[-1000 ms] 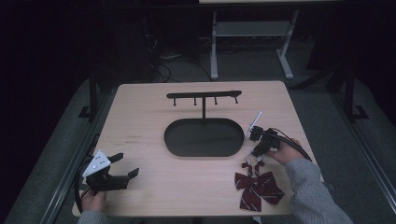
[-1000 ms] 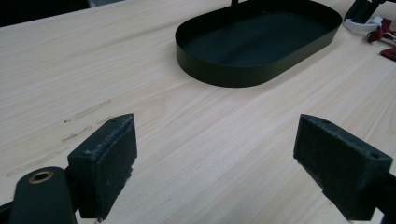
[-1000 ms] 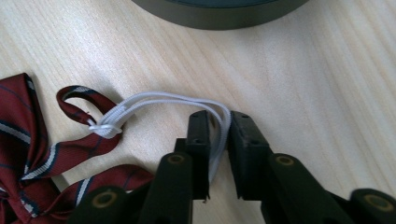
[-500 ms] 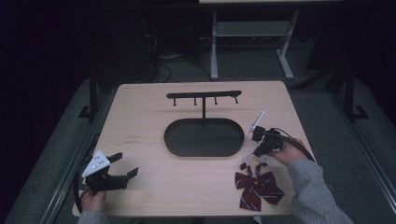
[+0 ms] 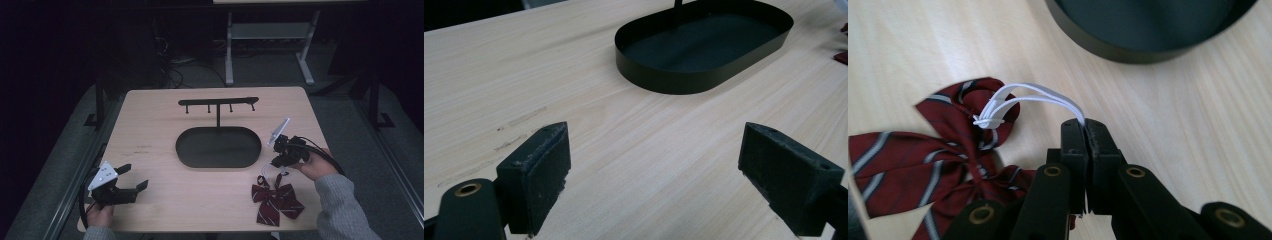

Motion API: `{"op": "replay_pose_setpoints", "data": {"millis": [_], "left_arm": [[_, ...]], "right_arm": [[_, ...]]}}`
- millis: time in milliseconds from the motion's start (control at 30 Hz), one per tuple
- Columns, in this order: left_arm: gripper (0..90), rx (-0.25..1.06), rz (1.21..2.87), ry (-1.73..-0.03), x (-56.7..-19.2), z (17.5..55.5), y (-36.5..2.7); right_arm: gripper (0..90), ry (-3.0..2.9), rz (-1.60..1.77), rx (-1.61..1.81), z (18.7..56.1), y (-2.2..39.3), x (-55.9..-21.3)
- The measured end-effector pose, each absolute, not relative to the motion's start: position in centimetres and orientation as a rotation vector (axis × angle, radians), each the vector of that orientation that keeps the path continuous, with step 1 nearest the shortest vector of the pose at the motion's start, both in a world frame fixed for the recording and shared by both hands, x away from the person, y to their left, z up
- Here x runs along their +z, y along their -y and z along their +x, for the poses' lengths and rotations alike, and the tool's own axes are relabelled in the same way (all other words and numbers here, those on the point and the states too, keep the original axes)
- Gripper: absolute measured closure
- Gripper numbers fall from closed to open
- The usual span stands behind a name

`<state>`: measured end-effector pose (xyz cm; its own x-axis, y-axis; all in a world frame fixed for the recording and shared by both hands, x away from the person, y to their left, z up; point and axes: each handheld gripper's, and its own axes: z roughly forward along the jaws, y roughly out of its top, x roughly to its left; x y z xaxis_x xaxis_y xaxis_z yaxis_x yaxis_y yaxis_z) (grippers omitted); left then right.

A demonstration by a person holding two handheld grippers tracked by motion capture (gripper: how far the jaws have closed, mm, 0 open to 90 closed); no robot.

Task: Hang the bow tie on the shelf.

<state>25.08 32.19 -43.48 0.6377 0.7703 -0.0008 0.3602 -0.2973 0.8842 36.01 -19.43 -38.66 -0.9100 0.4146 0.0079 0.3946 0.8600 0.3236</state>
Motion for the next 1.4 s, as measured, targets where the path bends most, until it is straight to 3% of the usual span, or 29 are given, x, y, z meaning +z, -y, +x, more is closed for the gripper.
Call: {"op": "replay_pose_setpoints", "data": {"millis": [267, 1400], "left_arm": [[13.1, 0.539, 1.904, -0.894, -43.5, 25.1, -32.1], [13.1, 0.546, 1.905, -0.891, -43.5, 25.1, -32.0]], "right_arm": [[87.2, -2.943, 0.559, 0.498, 34.8, 18.9, -36.2], [87.1, -2.908, 0.444, 0.545, 33.5, 19.0, -31.4]]}}
